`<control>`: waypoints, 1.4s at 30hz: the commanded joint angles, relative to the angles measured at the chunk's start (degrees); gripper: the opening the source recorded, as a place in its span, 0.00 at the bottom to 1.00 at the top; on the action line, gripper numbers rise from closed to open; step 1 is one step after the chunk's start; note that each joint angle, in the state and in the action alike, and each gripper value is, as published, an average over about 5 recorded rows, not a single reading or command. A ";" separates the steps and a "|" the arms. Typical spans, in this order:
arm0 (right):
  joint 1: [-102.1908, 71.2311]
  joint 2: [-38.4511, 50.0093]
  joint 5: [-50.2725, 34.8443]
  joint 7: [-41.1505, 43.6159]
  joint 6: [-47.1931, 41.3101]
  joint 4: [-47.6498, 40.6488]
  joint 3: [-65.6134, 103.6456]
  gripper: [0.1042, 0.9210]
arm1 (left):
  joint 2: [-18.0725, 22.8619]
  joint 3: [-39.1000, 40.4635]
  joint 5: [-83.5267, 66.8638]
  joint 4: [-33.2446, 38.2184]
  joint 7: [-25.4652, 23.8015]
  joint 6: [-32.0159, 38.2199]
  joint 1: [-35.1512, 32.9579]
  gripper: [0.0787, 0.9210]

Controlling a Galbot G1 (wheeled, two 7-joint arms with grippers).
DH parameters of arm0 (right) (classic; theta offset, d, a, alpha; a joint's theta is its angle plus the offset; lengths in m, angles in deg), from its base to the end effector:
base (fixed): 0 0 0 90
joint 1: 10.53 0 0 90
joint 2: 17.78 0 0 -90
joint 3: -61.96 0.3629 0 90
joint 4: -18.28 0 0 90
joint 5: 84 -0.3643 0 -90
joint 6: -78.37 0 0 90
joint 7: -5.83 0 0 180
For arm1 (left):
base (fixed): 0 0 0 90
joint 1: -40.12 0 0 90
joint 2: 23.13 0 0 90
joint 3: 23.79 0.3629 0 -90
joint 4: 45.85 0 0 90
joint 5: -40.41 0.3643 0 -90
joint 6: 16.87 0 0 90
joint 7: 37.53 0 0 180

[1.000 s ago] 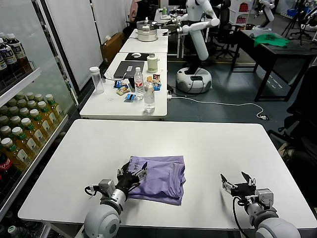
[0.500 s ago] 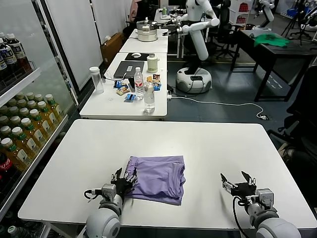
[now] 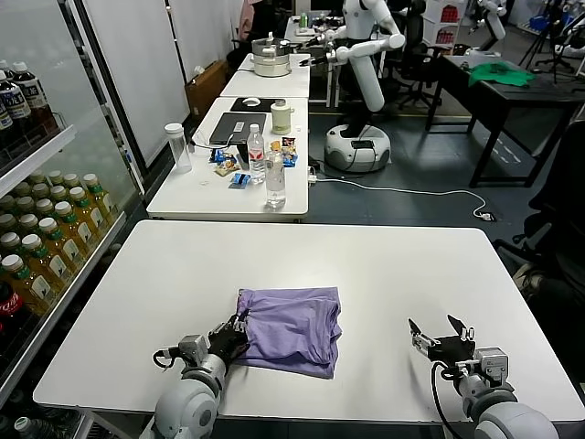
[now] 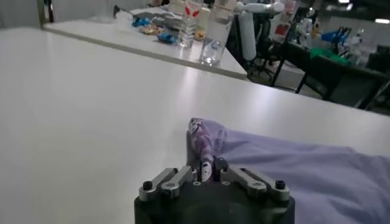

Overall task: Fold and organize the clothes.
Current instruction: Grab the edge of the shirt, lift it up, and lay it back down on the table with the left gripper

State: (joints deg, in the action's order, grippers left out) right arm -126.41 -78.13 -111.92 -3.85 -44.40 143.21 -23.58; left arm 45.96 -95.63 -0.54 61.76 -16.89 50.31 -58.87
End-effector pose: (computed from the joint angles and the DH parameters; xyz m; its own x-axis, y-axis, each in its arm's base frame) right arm 0.2144 -0.0965 -0.2403 -0.9030 -0.0322 0.4284 -0.0770 0.9932 -0.0878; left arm 0.2830 -0.0109 -0.3229 -0.8761 0.1800 0.4472 0.0589 0.9607 -0.2712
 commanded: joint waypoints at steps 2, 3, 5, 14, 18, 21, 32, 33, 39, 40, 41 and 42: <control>-0.06 -0.06 -0.08 -0.09 0.06 0.18 0.11 0.88 | 0.00 -9.22 -23.43 2.54 -1.03 3.99 -0.99 0.09; -0.06 -0.07 -0.08 -0.10 0.08 0.19 0.11 0.88 | -0.17 -10.64 -24.69 3.04 -1.06 4.08 -1.22 0.07; -0.02 -0.10 -0.08 -0.11 0.13 0.13 0.08 0.88 | -1.04 -14.13 -26.79 4.24 -0.95 4.03 -1.66 0.05; 0.94 -0.43 -0.12 -0.05 0.55 -0.40 -0.57 0.88 | -13.30 -35.43 -38.62 7.15 -0.19 0.67 -2.85 0.05; 1.07 -0.80 -0.13 0.04 0.82 -0.30 -0.81 0.88 | -18.32 -41.91 -41.30 8.42 -0.08 -1.31 -2.42 0.05; 0.96 -1.18 -0.12 0.08 0.95 0.01 -0.85 0.88 | -20.02 -41.82 -40.97 11.72 0.27 -1.94 -1.18 0.05; 0.34 -2.62 0.51 0.24 1.39 1.00 -0.69 0.88 | -8.36 -3.23 -1.84 8.60 -2.95 -1.88 4.17 0.05; 0.30 -2.65 0.53 0.25 1.42 1.05 -0.60 0.88 | -6.46 -0.20 1.49 6.67 -2.93 -1.87 5.23 0.05; 0.47 -2.48 0.32 0.32 1.50 0.80 0.01 0.88 | 3.50 12.94 11.45 -0.40 -1.93 -2.70 13.34 0.05; 0.55 -2.38 0.24 0.35 1.53 0.68 0.10 0.88 | 4.62 14.57 12.47 -1.87 -1.83 -2.84 14.83 0.05; 0.65 -2.28 0.15 0.38 1.56 0.55 0.19 0.88 | 5.59 15.94 13.26 -3.68 -1.76 -2.96 16.41 0.05; 0.76 -2.19 0.07 0.41 1.58 0.45 0.25 0.88 | 6.37 17.11 13.71 -5.34 -1.73 -3.04 17.75 0.05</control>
State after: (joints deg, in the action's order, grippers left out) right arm -125.90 -80.45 -111.69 -3.49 -42.88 144.05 -23.57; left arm 39.48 -103.91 -10.19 68.65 -17.90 48.03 -53.17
